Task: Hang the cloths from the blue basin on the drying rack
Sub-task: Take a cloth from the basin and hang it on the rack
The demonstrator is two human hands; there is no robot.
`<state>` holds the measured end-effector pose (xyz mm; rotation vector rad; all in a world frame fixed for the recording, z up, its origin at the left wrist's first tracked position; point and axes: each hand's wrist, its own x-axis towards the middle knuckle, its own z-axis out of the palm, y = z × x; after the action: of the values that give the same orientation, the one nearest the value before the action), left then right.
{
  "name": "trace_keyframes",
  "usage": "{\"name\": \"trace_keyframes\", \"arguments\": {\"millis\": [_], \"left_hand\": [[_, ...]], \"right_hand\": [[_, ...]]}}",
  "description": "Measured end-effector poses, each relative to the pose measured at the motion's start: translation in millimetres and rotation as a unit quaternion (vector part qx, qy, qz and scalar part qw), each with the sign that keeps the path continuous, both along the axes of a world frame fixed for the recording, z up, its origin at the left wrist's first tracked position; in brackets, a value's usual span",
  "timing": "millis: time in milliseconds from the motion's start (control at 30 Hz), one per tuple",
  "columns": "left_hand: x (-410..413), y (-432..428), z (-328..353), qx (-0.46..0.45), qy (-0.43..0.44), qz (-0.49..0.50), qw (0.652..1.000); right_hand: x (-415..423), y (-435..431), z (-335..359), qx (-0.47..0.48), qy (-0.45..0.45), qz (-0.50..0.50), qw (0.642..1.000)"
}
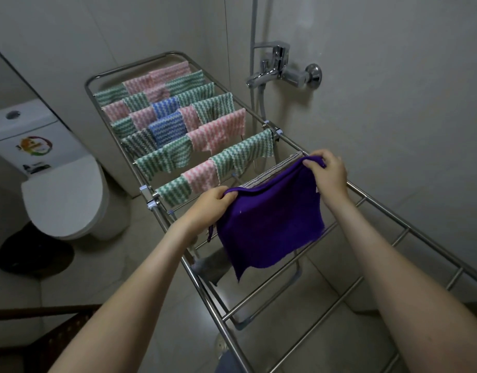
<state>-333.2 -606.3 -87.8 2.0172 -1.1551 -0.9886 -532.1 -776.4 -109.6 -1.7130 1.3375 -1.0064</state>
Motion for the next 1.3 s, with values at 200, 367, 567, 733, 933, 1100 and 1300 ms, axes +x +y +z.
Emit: {"name": "trace_keyframes", "arguments": {"millis": [200, 367, 567, 733, 933, 1100, 1300], "left_hand": [[11, -7, -4, 0.023, -0.020, -0.014, 0.999], [11, -10, -1, 0.070, 0.065, -0.058, 0.994], [18, -18, -9, 0.121, 0.100, -0.099, 0.983], [26, -28, -15, 0.091, 0.012, -0.094, 0.991], [37, -38, -24, 0.103, -0.115, -0.132, 0.979], [36, -43, -32, 0.111, -0.133, -0.127, 0.977], [34, -45, -33, 0.080, -0.093, -0.095, 0.988]], "right_hand": [[9, -3, -4, 0.053, -0.024, 0.015, 0.998], [9, -5, -11, 0.080, -0.023, -0.006, 0.997], [11, -11, -12, 0.106, -0.026, -0.032, 0.993], [18, -21, -20, 0.111, -0.052, -0.032, 0.992], [25, -31, -40, 0.115, -0.026, 0.002, 0.993], [23, -27, -65, 0.107, 0.071, 0.068, 0.989], [18, -20, -75, 0.091, 0.107, 0.082, 0.987]]}}
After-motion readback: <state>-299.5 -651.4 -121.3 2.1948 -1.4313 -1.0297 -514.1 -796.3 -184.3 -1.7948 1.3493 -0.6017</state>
